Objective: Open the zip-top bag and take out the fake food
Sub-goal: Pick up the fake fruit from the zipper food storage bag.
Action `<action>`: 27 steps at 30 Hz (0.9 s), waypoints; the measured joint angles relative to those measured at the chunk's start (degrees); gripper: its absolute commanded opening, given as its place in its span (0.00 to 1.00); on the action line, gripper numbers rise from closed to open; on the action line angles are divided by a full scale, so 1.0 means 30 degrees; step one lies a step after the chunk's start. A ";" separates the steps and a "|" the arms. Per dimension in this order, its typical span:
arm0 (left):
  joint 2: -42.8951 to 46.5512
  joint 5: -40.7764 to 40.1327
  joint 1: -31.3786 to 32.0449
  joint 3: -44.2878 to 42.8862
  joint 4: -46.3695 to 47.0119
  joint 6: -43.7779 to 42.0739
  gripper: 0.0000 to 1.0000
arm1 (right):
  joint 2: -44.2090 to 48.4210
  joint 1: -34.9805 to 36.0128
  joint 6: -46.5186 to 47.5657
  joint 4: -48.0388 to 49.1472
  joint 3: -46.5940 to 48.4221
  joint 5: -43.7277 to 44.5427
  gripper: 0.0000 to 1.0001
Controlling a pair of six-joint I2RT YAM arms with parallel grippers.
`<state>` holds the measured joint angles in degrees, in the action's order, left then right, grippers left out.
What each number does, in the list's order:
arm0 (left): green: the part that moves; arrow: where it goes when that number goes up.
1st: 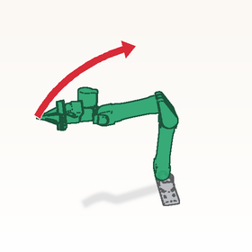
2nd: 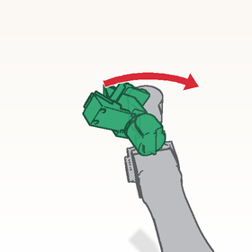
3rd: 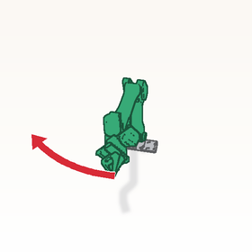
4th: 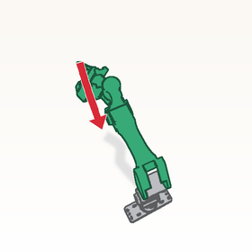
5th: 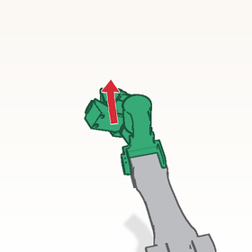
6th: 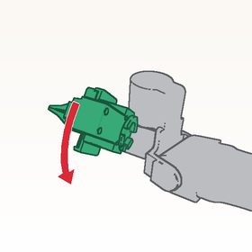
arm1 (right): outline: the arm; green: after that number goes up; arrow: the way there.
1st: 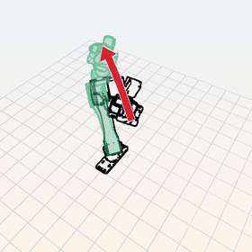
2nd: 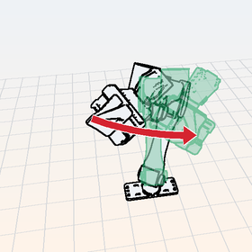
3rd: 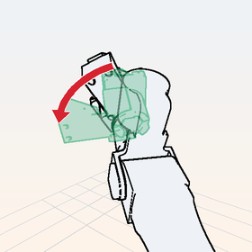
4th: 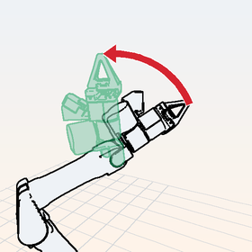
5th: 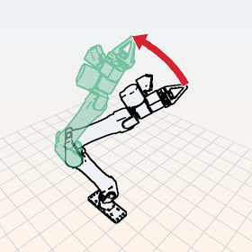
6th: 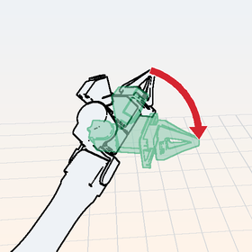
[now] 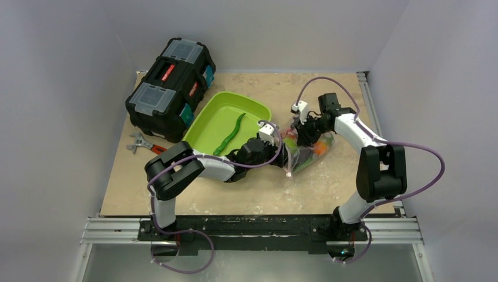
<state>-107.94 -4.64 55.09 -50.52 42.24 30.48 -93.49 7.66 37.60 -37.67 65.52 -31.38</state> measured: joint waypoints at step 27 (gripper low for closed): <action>0.0911 0.0962 -0.0073 0.0000 -0.0707 -0.4131 0.80 | -0.1180 0.1100 -0.3475 0.2645 -0.0321 0.2390 0.23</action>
<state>-105.21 -1.76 54.87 -50.52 40.12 18.09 -97.03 10.96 27.18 -29.74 64.55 -24.21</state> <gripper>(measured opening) 0.785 0.227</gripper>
